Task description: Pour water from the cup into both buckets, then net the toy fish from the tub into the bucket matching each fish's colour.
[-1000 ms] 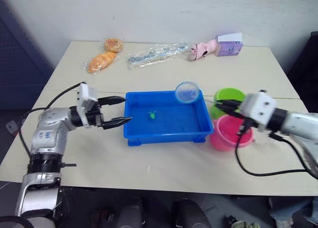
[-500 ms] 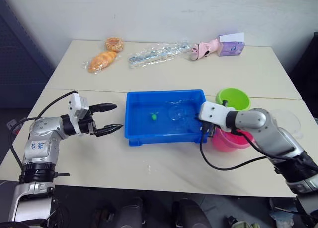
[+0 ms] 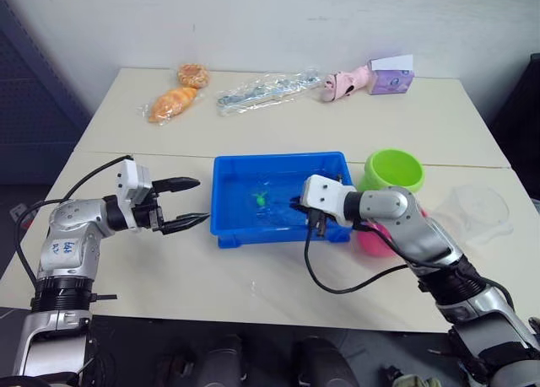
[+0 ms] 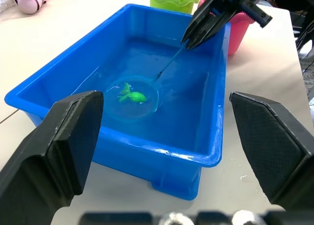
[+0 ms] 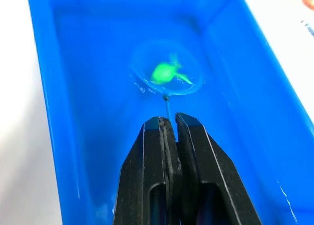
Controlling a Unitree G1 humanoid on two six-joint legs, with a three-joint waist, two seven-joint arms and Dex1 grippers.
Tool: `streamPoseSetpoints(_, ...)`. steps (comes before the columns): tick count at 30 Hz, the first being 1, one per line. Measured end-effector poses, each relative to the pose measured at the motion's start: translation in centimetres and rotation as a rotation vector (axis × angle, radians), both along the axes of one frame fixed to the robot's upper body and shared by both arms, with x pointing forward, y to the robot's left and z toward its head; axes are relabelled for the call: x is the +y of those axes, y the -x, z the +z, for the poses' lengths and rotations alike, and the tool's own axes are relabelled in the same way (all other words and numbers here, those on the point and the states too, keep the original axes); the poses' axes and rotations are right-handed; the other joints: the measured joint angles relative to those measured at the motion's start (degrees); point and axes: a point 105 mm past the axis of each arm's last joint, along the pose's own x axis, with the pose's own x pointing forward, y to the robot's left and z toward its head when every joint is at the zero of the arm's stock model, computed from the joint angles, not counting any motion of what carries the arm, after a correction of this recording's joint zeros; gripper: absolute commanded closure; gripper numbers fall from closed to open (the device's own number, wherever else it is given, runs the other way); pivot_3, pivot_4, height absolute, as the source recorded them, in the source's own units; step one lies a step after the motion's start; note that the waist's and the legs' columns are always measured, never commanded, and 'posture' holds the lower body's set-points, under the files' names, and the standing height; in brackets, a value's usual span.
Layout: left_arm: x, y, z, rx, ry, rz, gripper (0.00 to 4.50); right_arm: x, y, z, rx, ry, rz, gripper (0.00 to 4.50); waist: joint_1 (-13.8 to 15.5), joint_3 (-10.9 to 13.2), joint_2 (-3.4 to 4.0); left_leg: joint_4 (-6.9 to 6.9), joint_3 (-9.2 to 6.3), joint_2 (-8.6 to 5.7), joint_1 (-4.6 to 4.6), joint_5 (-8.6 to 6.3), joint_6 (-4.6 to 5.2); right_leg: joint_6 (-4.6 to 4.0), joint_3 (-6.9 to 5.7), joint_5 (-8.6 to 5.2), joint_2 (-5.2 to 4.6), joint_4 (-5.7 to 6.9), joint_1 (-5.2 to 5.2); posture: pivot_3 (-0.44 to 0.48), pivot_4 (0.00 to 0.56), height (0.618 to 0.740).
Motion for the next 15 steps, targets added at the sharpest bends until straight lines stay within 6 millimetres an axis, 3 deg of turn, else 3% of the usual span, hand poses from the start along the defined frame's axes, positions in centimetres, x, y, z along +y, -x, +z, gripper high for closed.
streamPoseSetpoints(4,-0.7,0.0,0.7,-0.019,-0.006,-0.036,0.06,-1.2,1.0,1.2,0.027,-0.103,-0.032,4.5,0.09,0.0,0.0,0.0,-0.01,-0.02,-0.01,-0.02,0.03,0.0,0.0,0.0,-0.02,-0.03,0.02,0.0,0.15,0.74)
streamPoseSetpoints(10,-2.1,-0.3,2.1,-0.051,0.034,-0.09,0.06,-3.7,4.0,3.0,0.038,-0.22,-0.031,4.5,0.09,0.0,-0.02,-0.03,-0.01,-0.01,0.0,-0.02,0.02,0.0,-0.01,0.0,0.0,-0.06,0.06,0.0,0.15,0.74)
streamPoseSetpoints(15,-4.3,-0.4,3.3,-0.06,0.082,-0.163,0.06,-5.7,6.1,3.8,-0.01,-0.262,-0.057,4.5,0.07,0.01,-0.02,-0.02,-0.02,-0.02,0.02,-0.02,0.02,0.0,-0.01,0.0,0.02,-0.09,0.1,0.0,0.15,0.74)
